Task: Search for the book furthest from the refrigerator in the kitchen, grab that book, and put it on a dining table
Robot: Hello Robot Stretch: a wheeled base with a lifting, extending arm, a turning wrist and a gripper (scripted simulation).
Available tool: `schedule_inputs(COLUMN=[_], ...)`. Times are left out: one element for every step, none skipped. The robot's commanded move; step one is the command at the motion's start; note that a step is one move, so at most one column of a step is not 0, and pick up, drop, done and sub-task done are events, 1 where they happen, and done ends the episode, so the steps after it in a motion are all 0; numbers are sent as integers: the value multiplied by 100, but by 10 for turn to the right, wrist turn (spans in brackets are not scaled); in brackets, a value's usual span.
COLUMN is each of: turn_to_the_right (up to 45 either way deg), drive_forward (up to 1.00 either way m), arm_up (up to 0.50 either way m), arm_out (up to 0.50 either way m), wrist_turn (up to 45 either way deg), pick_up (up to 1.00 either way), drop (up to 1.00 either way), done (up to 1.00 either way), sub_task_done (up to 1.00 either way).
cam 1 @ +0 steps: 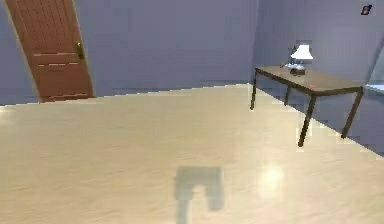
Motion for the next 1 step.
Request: schedule_inputs(turn_to_the_right=[330], drive_forward=[0], arm_up=[0], arm_out=[0], wrist_turn=[0], pick_up=[0], drop=[0], done=[0], sub_task_done=[0])
